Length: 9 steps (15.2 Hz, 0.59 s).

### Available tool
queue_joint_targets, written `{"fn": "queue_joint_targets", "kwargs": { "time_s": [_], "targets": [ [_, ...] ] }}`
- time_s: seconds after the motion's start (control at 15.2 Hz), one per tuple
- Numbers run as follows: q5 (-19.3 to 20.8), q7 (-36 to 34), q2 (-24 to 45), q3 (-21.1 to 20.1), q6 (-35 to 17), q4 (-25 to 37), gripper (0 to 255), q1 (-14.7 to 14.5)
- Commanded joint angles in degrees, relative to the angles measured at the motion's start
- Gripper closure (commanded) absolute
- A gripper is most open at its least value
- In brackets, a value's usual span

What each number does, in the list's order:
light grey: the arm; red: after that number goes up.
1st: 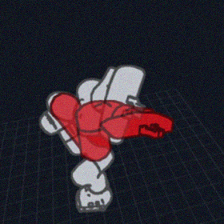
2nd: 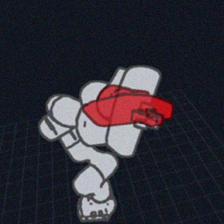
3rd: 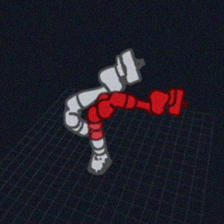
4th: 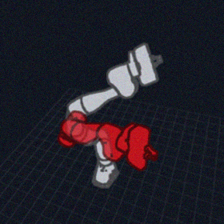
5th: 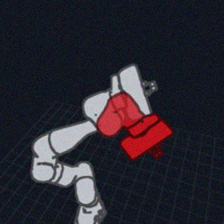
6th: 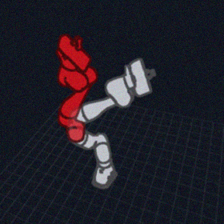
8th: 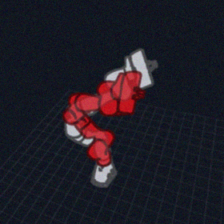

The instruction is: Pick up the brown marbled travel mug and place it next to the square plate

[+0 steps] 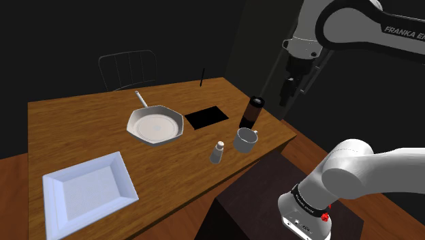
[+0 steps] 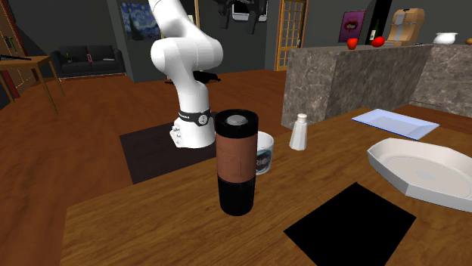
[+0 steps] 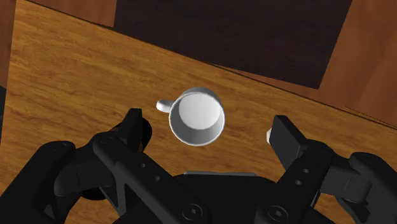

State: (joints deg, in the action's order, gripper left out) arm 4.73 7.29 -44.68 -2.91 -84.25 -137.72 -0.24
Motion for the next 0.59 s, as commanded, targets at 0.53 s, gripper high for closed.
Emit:
{"fn": "queue_joint_targets", "kwargs": {
  "time_s": [0.53],
  "targets": [
    [1.36,0.81,9.60,6.71,-16.07,-2.22,0,4.09]
  ]
}}
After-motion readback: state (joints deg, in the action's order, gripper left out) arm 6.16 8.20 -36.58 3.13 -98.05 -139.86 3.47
